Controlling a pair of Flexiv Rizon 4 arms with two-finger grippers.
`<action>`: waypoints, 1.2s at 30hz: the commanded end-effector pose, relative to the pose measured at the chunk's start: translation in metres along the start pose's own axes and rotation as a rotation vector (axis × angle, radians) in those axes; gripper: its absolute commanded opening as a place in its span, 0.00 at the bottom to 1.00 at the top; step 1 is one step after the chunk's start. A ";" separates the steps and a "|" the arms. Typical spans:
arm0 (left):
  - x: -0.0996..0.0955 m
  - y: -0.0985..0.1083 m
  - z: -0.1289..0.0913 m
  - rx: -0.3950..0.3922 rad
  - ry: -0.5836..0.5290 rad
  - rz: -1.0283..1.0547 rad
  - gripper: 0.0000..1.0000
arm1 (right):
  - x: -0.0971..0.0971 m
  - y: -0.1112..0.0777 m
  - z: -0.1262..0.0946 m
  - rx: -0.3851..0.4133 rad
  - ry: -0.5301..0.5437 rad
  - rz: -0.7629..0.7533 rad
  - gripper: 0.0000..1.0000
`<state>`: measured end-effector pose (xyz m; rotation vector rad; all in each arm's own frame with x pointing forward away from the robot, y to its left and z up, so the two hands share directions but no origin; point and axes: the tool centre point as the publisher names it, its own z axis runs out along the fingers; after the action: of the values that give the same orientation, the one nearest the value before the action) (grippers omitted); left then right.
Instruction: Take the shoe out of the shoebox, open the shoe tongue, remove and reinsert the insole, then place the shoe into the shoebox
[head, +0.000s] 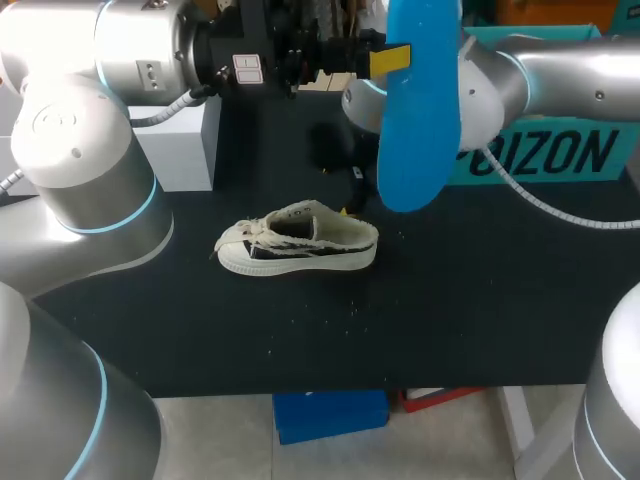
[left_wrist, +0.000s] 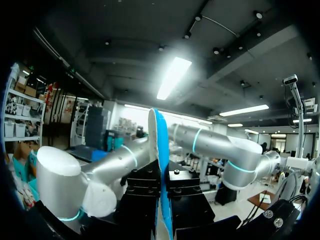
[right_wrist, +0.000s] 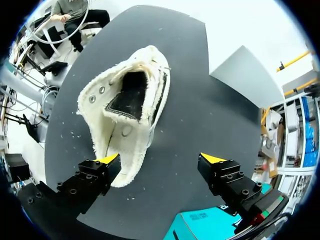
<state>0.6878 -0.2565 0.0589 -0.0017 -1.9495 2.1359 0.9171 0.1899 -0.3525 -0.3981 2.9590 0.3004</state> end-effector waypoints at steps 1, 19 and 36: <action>0.000 0.001 0.002 0.002 -0.003 0.001 0.00 | -0.004 0.012 0.001 0.228 0.018 0.005 0.95; 0.000 0.001 0.002 0.002 -0.003 0.001 0.00 | -0.015 0.034 0.038 0.258 0.087 0.020 0.57; 0.000 0.001 0.002 0.002 -0.003 0.001 0.00 | 0.008 0.020 0.058 0.222 0.138 0.095 0.24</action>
<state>0.6878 -0.2565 0.0589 -0.0016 -1.9495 2.1360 0.9118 0.2223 -0.4036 -0.2593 3.1075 -0.0711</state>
